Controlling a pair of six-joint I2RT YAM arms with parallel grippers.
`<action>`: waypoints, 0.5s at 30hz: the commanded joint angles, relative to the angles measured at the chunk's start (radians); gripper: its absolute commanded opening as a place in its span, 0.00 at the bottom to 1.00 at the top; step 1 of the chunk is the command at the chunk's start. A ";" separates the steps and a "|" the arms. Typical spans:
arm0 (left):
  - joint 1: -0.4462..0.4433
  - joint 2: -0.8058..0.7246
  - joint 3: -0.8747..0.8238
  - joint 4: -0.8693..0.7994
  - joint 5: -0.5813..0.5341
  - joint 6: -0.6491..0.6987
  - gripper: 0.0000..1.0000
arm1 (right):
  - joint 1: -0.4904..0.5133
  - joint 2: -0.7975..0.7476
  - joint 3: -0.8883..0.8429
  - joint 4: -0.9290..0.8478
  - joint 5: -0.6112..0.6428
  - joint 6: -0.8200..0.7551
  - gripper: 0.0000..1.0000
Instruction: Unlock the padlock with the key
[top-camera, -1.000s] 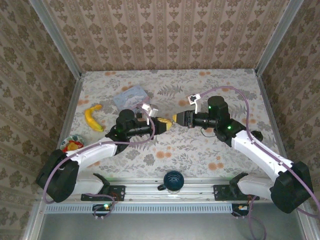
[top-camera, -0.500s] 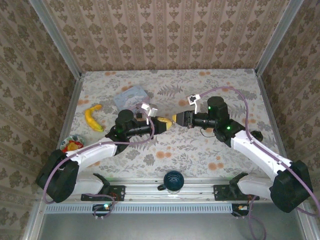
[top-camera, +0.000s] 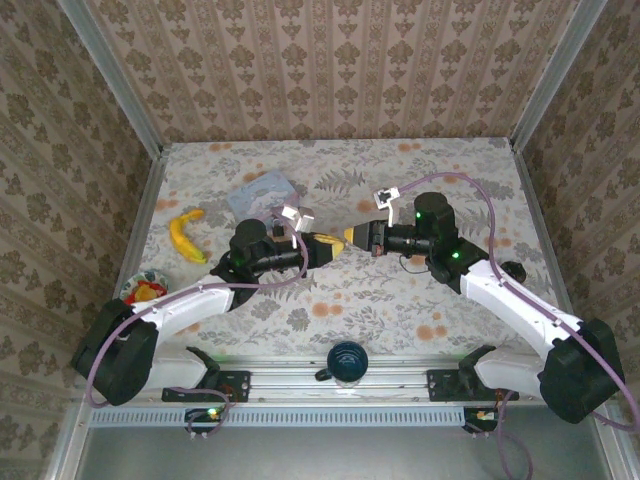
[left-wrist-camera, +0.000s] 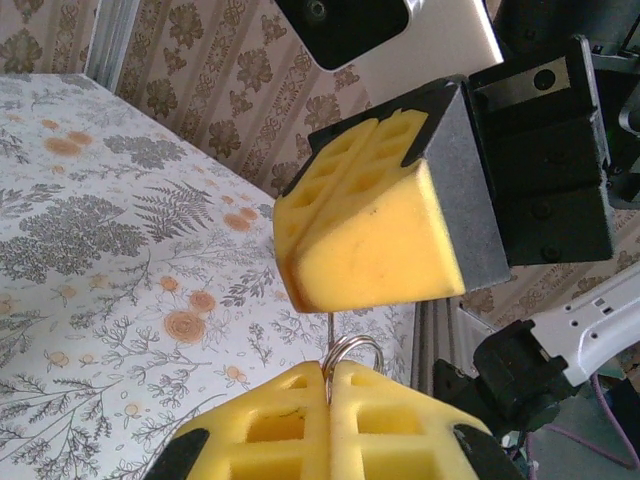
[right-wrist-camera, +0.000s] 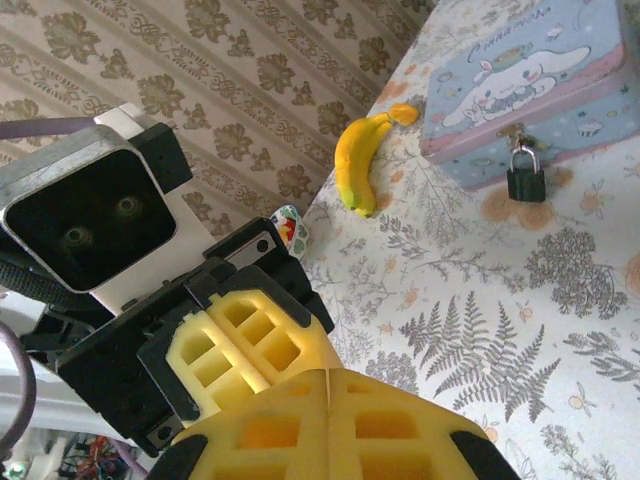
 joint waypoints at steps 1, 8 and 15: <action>0.005 -0.012 -0.014 0.058 0.027 -0.024 0.09 | 0.005 -0.017 -0.010 -0.008 0.014 -0.002 0.00; 0.018 -0.037 -0.017 0.051 0.023 -0.032 0.55 | 0.005 -0.047 0.008 -0.117 0.116 -0.027 0.00; 0.051 -0.155 -0.023 -0.138 -0.061 0.066 0.88 | 0.010 -0.066 0.080 -0.307 0.274 -0.097 0.00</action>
